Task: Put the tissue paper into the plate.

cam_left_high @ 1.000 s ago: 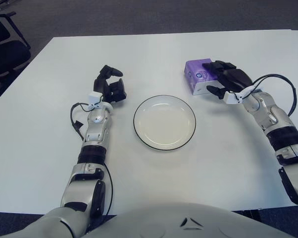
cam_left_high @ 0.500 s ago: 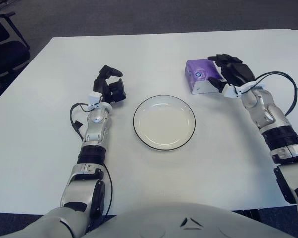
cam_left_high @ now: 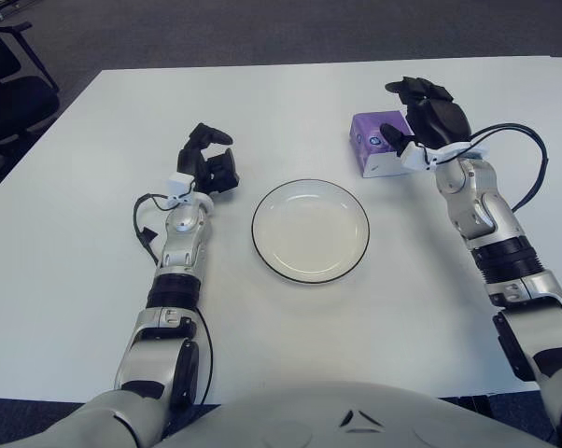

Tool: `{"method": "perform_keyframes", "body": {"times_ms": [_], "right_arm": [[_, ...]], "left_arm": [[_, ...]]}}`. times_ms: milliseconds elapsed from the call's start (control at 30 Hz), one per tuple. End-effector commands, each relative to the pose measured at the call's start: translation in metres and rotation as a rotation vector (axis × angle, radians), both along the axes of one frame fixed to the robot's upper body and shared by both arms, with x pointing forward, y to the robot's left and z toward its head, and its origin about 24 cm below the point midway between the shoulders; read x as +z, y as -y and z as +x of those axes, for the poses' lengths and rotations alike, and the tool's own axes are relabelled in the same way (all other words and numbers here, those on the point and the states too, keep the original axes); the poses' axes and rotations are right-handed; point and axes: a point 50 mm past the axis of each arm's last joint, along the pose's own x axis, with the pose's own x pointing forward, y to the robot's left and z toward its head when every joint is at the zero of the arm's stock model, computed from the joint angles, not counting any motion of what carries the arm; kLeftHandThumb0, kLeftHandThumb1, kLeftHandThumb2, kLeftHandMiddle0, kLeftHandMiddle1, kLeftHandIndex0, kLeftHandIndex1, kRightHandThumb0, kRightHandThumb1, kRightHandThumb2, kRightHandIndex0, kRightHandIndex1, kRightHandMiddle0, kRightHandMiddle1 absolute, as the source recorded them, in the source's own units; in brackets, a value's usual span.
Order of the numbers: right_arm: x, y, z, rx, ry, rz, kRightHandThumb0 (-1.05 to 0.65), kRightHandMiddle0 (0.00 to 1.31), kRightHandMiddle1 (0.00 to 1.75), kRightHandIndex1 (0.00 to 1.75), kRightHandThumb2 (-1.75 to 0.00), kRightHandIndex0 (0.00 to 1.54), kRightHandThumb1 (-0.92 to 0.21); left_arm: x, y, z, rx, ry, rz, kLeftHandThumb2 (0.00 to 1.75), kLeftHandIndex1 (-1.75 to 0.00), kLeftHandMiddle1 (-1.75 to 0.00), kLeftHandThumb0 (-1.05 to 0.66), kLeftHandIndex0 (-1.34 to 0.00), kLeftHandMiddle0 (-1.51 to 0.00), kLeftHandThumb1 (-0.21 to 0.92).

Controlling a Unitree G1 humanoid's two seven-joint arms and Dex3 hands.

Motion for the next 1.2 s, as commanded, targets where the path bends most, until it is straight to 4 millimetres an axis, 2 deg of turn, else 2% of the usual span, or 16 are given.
{"method": "perform_keyframes", "body": {"times_ms": [0,133,400,667,900,1167], "right_arm": [[0.015,-0.011,0.003,0.013,0.04,-0.014,-0.91,0.0,0.79,0.1,-1.07,0.11,-0.92],[0.014,-0.016,0.004,0.031,0.025,-0.021,-0.92,0.0,0.79,0.11,-1.07,0.11,-0.92],[-0.006,-0.031,0.006,0.068,-0.066,-0.055,-0.94,0.0,0.77,0.11,-1.06,0.09,-0.92],[-0.029,-0.032,0.01,0.08,-0.232,-0.105,-0.97,0.0,0.72,0.06,-1.02,0.02,-0.92],[-0.04,-0.033,0.015,0.071,-0.365,-0.124,-0.99,0.0,0.68,0.01,-1.02,0.0,-0.92],[-0.05,-0.039,0.022,0.067,-0.429,-0.139,-1.0,0.0,0.65,0.0,-1.03,0.0,-0.92]], "left_arm": [[-0.075,0.009,-0.042,0.03,-0.27,-0.06,1.27,-1.75,-1.75,-0.47,-0.58,-1.29,0.36],[-0.075,0.009,-0.042,0.03,-0.27,-0.063,1.27,-1.75,-1.75,-0.47,-0.58,-1.28,0.36],[-0.075,0.01,-0.042,0.026,-0.265,-0.07,1.26,-1.75,-1.75,-0.47,-0.58,-1.28,0.36],[-0.073,0.01,-0.042,0.035,-0.254,-0.064,1.27,-1.75,-1.75,-0.47,-0.58,-1.29,0.36],[-0.072,0.01,-0.043,0.042,-0.251,-0.067,1.27,-1.75,-1.75,-0.47,-0.58,-1.29,0.35],[-0.072,0.009,-0.043,0.044,-0.247,-0.068,1.27,-1.75,-1.75,-0.47,-0.59,-1.29,0.35]]}}
